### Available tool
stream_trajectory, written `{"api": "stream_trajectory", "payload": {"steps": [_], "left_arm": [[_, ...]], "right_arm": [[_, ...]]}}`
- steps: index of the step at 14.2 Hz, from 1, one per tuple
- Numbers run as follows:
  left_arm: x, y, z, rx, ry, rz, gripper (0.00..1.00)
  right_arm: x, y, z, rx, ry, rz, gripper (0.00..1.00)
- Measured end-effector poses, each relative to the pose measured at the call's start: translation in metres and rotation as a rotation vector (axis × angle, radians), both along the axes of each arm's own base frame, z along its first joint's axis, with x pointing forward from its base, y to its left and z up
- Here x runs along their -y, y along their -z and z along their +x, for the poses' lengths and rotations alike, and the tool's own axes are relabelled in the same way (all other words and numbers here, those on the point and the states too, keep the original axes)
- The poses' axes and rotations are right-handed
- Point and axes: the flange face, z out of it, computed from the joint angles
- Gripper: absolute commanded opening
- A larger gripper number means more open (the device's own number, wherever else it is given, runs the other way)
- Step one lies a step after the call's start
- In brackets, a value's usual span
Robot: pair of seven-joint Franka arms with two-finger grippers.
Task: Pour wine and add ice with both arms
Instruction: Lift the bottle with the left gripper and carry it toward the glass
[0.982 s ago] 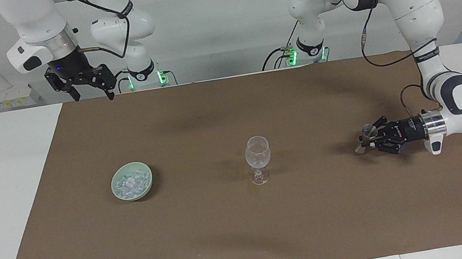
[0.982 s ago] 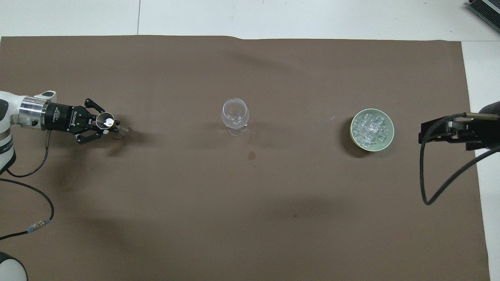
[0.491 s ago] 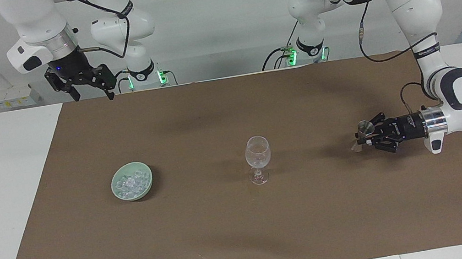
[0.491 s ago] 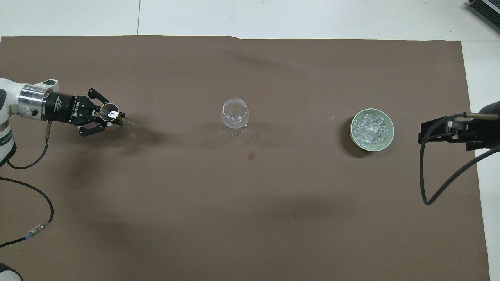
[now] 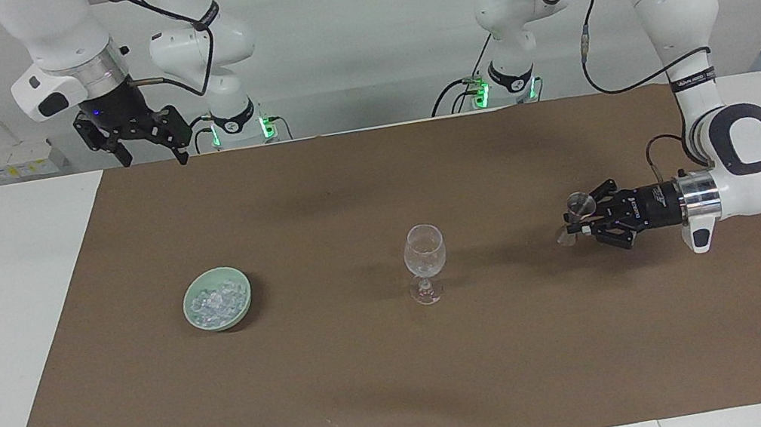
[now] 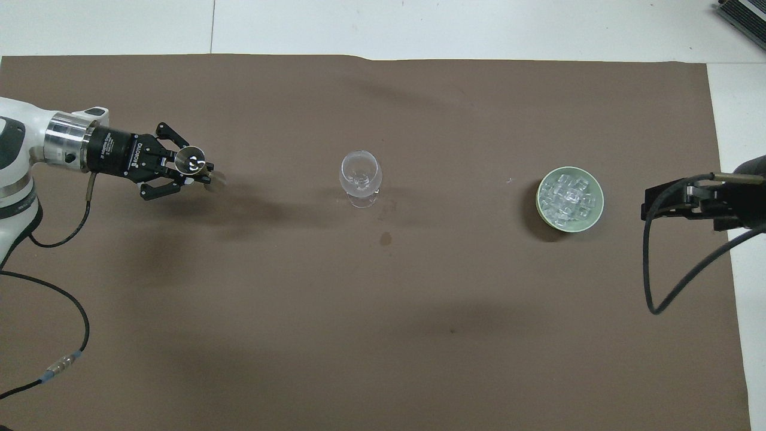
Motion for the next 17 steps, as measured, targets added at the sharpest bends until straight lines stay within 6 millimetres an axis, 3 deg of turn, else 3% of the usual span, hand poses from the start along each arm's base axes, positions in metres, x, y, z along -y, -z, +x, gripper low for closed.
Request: {"api": "stream_trajectory", "payload": {"steps": [5, 10, 17], "left_arm": [[0.042, -0.028, 0.007, -0.013, -0.018, 0.055, 0.0], [0.102, -0.051, 0.011, 0.012, -0.042, 0.123, 0.0], [0.14, -0.055, 0.01, -0.017, -0.076, 0.21, 0.0]], "right_arm": [[0.0, 0.0, 0.0, 0.0, 0.0, 0.0, 1.0], [0.0, 0.0, 0.0, 0.0, 0.0, 0.0, 1.0], [0.0, 0.0, 0.0, 0.0, 0.0, 0.0, 1.0]]}}
